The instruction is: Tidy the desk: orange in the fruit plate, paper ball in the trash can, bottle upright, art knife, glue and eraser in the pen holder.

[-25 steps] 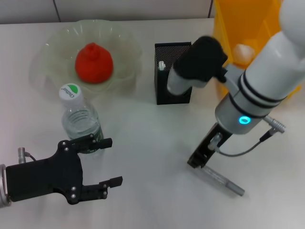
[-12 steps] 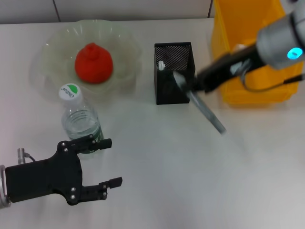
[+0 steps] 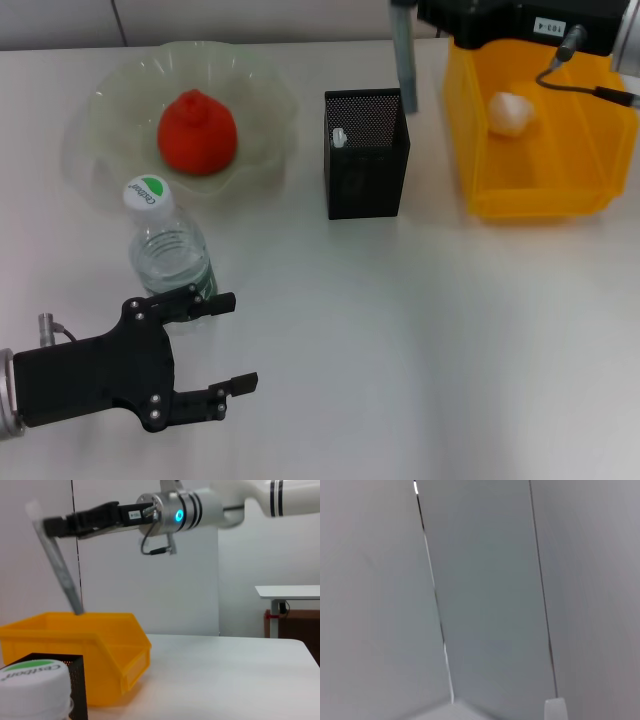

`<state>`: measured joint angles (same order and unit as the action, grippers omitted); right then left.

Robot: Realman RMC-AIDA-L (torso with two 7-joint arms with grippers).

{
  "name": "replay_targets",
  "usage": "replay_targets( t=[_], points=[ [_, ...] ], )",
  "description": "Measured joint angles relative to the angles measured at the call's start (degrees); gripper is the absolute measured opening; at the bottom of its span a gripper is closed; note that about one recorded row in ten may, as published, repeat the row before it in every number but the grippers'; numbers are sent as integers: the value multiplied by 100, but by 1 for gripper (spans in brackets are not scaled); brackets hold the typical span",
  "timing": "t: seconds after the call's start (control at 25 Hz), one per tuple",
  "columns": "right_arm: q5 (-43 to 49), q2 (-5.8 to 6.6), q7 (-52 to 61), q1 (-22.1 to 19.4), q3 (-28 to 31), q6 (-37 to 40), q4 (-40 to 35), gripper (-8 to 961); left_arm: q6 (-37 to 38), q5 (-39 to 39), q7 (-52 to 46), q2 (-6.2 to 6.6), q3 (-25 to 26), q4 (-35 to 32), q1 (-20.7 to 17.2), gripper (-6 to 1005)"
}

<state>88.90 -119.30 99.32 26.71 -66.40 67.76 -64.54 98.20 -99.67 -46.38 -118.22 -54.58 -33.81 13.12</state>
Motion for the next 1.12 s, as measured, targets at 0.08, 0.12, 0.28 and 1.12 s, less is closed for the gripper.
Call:
replay_targets(
  t=[0.08,0.12,0.28,1.12],
  points=[
    [-637,8,-914,132,33,-68,665,120,-2,0,-8,0,0,1,4,795],
    [-890,12,-1323,233,63,-100,1048,120,-3,0,-11,0,0,-1,7,795],
    [-1309,16,-2686,786,275,-169,2591,119,-3,0,-13,0,0,-14,23,795],
    [-1741,13,-3870,513,257,995,3399,293,8,5,-13,13,106,-21,10,795]
  ],
)
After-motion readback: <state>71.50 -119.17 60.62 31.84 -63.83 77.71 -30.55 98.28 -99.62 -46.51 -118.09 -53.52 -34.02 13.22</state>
